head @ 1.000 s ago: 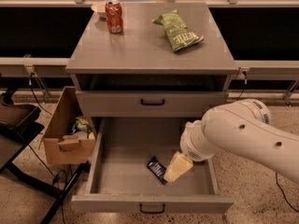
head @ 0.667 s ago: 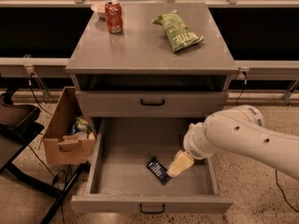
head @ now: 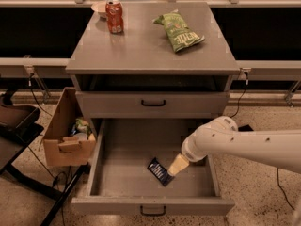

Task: Pick rxbar blueberry from middle drawer and place on counter

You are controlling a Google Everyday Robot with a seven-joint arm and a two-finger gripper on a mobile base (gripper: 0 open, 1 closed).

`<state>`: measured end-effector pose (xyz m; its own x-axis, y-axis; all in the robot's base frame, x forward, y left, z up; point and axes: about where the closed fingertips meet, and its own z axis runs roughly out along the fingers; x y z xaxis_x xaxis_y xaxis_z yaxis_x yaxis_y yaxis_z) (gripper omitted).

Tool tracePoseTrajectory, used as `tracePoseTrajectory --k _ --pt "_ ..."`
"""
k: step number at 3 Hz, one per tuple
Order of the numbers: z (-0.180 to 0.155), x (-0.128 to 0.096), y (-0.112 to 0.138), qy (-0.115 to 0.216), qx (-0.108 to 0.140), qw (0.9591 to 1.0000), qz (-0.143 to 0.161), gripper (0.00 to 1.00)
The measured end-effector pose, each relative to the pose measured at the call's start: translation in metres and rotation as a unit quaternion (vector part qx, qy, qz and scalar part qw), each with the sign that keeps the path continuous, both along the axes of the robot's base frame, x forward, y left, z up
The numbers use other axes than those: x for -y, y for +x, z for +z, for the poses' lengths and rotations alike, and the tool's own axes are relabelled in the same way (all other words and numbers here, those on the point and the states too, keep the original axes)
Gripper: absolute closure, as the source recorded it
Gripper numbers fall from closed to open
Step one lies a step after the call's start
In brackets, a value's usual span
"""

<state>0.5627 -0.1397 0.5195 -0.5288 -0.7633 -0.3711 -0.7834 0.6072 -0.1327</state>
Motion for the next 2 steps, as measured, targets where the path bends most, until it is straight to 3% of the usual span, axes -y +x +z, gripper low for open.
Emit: tracePoseTrajectory --k 1,2 --pt "-0.066 -0.038 0.007 -0.002 -0.037 0.9993 -0.001 0.00" --pt "-0.106 -0.068 0.013 -0.001 -0.061 0.9981 0.007 0.00"
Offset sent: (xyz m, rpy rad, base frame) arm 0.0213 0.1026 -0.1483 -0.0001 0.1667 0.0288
